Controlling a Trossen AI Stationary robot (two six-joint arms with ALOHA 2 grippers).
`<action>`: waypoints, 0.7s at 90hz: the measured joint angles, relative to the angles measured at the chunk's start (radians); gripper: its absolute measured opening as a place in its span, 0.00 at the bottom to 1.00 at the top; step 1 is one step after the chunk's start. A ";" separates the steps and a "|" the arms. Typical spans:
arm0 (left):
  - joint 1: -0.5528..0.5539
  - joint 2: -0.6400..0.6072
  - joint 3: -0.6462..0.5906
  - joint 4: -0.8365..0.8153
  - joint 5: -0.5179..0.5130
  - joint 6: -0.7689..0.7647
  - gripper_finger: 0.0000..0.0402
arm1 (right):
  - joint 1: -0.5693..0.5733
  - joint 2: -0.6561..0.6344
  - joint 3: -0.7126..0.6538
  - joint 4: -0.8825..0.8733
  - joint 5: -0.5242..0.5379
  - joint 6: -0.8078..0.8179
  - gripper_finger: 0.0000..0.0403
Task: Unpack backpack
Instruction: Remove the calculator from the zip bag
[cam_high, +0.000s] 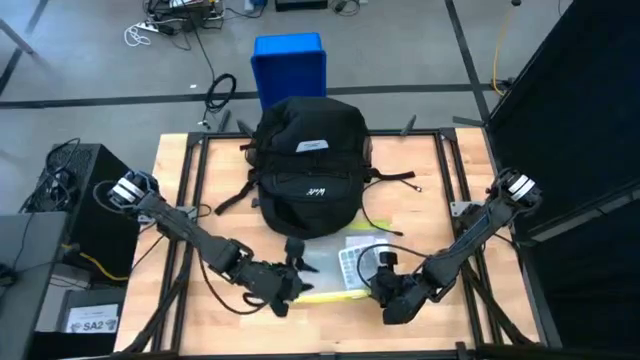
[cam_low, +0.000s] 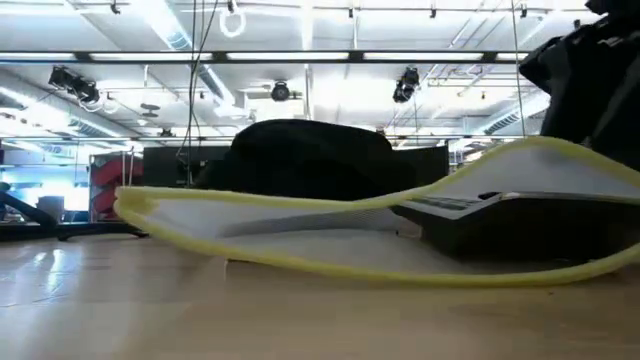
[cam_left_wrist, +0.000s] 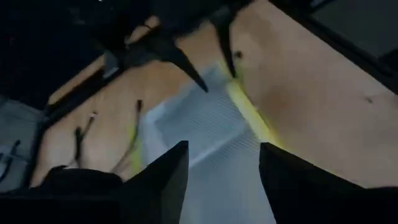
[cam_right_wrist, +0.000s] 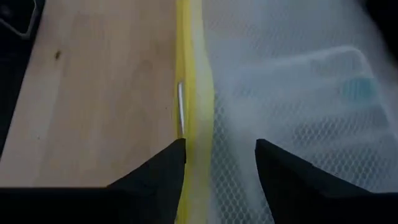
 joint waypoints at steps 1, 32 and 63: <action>0.000 0.007 -0.001 0.007 0.001 0.002 0.41 | 0.000 0.000 0.000 0.001 0.001 -0.002 0.43; 0.001 0.218 -0.001 0.307 0.014 0.150 0.42 | 0.000 0.000 0.003 0.018 0.107 -0.073 0.37; 0.001 0.253 -0.001 0.416 0.058 0.135 0.42 | 0.023 0.000 0.059 0.191 0.012 -0.156 0.33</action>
